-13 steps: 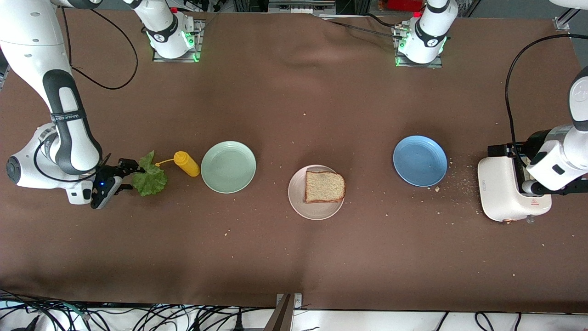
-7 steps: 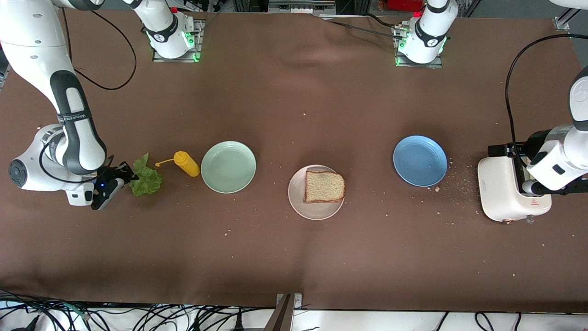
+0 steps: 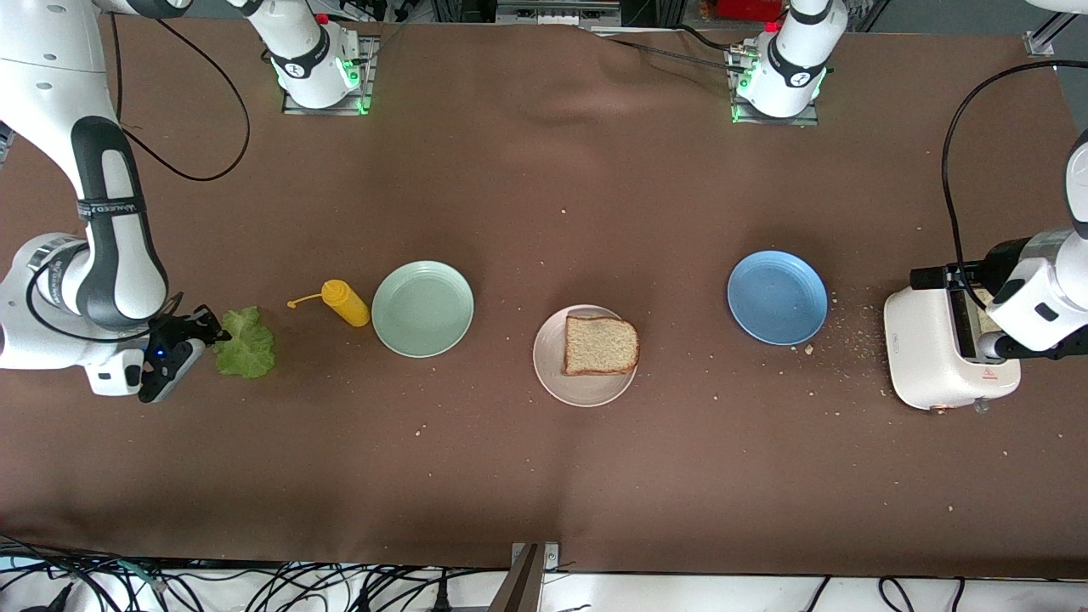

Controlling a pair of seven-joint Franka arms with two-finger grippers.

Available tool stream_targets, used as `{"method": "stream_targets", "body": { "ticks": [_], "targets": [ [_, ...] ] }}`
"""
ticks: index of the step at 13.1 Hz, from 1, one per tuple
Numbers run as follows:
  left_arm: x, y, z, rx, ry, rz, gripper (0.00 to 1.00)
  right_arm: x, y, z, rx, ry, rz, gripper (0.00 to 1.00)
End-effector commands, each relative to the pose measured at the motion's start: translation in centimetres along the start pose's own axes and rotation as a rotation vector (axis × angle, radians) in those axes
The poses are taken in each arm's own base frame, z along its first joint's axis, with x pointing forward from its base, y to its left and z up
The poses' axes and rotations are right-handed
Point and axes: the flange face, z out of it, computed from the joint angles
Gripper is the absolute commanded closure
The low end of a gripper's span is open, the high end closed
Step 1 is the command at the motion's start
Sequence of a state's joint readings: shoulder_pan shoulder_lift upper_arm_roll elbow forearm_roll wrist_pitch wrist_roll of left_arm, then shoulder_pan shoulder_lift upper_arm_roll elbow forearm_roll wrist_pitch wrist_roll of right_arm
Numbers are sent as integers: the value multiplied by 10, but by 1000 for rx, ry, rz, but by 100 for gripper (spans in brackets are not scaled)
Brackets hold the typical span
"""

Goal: Make sandwich in beige plate with both arms
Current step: 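Carry the lettuce onto the bread and release it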

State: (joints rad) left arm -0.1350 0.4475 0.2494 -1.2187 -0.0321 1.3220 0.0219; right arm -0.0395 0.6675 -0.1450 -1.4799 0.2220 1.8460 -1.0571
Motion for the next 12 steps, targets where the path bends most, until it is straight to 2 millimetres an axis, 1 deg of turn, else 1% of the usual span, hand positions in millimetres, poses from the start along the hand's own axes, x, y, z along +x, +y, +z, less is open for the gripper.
{"method": "stream_targets", "body": {
  "ticks": [1, 2, 4, 5, 7, 8, 10, 11, 12],
  "targets": [
    [-8, -21, -5, 33, 2, 34, 0, 20, -31, -55, -20, -71, 22, 100],
    [-9, -30, -6, 28, 3, 42, 0, 26, -44, -74, -20, -86, 37, 100],
    [-9, -53, -4, 17, 5, 64, 0, 45, -79, -109, -29, -134, 68, 100],
    [-9, -68, -3, 9, 6, 76, 0, 53, -95, -123, -29, -149, 90, 100],
    [-8, -92, -2, 2, 25, 97, 0, 73, -130, -140, -18, -178, 140, 100],
    [-4, -106, 4, 1, 31, 106, 0, 88, -152, -148, -26, -188, 183, 100],
    [2, -142, 23, -8, 58, 140, 0, 121, -195, -148, -34, -190, 282, 100],
    [6, -154, 38, -10, 65, 144, 0, 137, -215, -143, -7, -174, 333, 100],
    [11, -156, 49, -8, 77, 143, 0, 150, -232, -140, 30, -147, 407, 100]
  ]
}}
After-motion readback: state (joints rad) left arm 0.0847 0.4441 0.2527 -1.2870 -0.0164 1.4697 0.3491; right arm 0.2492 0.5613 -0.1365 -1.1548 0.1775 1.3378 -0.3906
